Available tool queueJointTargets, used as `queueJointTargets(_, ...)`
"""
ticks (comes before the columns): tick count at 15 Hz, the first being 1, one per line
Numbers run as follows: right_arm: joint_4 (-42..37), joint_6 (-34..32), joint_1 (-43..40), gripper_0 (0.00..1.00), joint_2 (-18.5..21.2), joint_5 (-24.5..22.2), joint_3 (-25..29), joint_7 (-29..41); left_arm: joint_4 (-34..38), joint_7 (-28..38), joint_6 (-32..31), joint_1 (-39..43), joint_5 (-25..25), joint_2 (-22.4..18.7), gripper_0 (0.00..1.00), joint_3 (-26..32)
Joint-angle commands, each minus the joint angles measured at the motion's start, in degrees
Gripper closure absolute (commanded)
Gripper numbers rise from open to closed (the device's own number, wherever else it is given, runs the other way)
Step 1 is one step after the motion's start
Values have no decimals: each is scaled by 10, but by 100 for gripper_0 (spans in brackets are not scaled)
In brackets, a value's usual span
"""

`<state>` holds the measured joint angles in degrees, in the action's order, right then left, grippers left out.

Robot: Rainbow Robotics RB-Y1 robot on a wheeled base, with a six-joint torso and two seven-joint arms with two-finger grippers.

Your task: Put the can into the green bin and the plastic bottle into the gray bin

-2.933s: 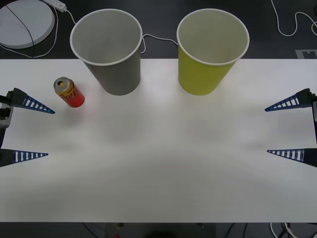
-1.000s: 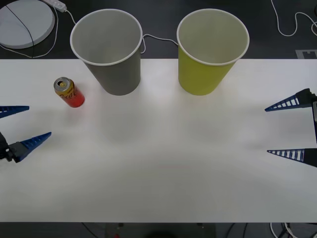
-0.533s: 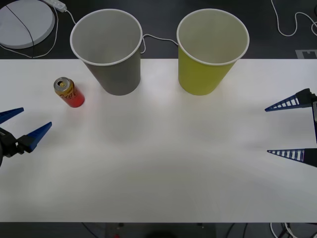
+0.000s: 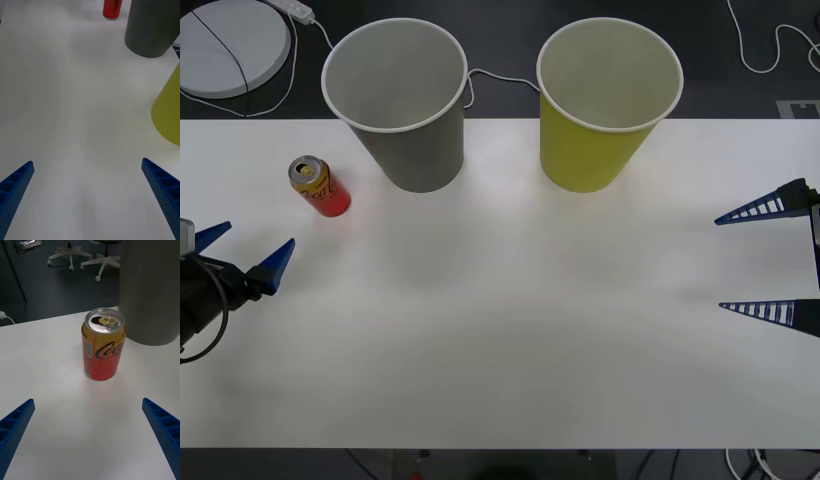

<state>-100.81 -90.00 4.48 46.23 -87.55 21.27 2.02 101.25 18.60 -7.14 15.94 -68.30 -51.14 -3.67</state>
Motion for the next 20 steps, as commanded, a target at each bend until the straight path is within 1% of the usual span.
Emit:
queueJointTargets(1,0,0,0,0,0,0,0,0,0,74,35,-11,-69,0,0,-26)
queueJointTargets(3,0,0,0,0,0,0,0,0,-5,119,55,-20,-118,0,0,-42)
queueJointTargets(5,0,0,0,0,0,0,0,0,-27,158,73,-46,-166,0,0,-67)
queueJointTargets(10,0,0,0,0,0,0,0,0,-93,236,140,-123,-252,0,0,-147)
queueJointTargets(14,0,0,0,0,0,0,0,0,-131,296,159,-165,-301,5,0,-180)
queueJointTargets(17,0,0,0,0,0,0,0,0,-163,297,159,-198,-316,27,0,-185)
queueJointTargets(20,0,0,0,0,0,0,0,0,-171,297,159,-207,-322,45,0,-187)
